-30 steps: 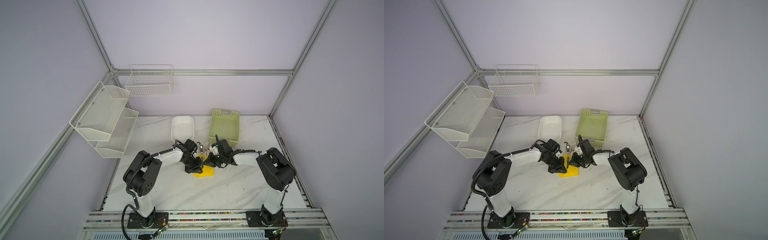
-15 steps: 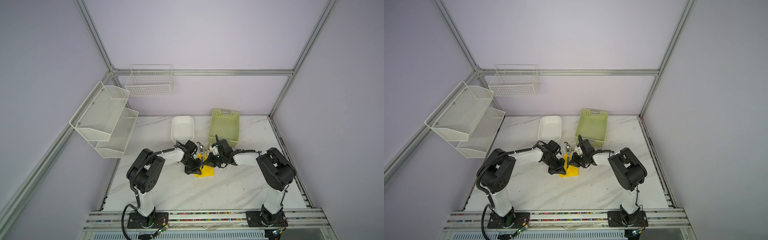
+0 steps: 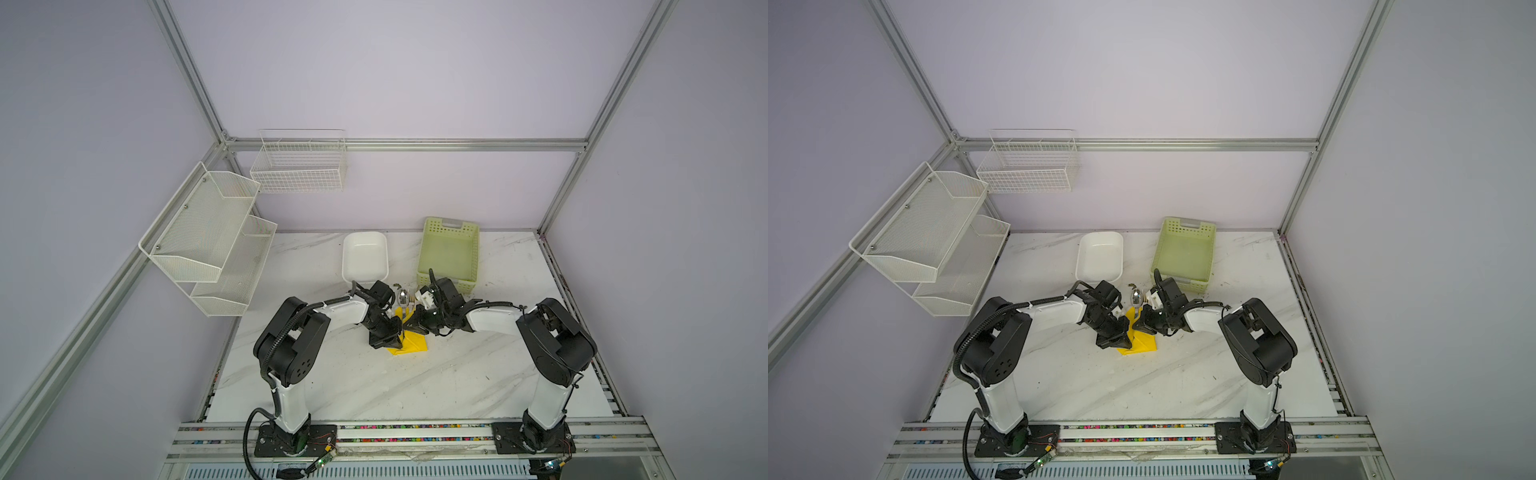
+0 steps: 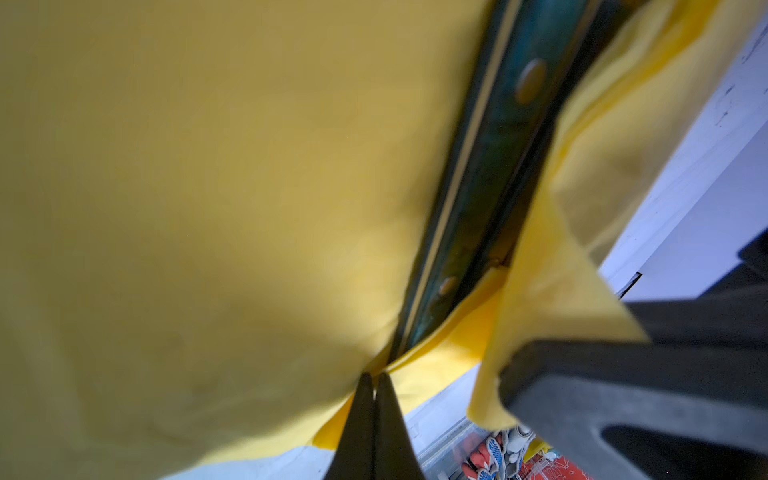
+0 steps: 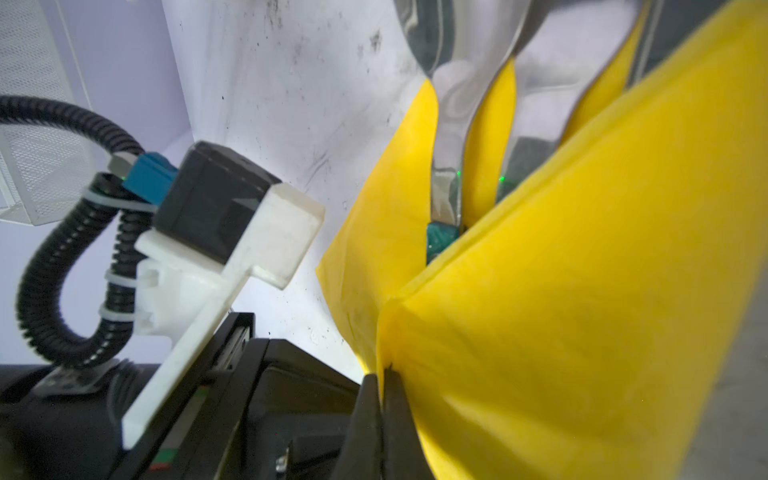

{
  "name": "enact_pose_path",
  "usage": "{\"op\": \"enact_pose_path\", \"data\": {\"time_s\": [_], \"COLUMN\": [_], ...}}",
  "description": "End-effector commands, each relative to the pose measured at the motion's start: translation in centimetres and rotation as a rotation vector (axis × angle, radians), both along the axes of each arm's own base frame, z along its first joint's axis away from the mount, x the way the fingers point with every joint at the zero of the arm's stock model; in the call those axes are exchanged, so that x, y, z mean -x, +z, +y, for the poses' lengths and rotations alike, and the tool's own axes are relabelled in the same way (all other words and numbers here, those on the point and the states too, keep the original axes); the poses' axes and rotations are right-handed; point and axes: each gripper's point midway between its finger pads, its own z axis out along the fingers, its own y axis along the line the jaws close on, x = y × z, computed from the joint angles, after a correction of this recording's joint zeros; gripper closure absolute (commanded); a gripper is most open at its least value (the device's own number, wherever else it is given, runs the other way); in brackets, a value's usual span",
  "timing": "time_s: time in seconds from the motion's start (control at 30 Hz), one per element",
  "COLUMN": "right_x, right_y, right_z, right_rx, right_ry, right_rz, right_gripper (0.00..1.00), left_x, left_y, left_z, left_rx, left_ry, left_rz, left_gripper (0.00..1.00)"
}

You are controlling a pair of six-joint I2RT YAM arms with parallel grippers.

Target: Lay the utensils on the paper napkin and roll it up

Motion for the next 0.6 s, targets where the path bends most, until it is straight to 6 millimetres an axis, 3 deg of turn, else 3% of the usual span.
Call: {"op": "enact_pose_path", "data": {"time_s": [0.0,0.57], "right_x": [-0.4,-0.7], "right_y": [1.8,0.2], "right_z": [1.3,2.8], "right_rx": [-0.047,-0.05], "right_ry": [0.008,0.014], "right_rz": [-0.026,0.001], "right_gripper": [1.0,1.0], "left_x": [0.5,0.4], "left_y": [-0.8,-0.6], "left_z": [0.5,0.4], "left_rx": [-0.009,-0.004], "left_ry": [-0.009,-0.008], "left_rz": [0.014,0.012], "left_gripper": [0.96,0.96]}}
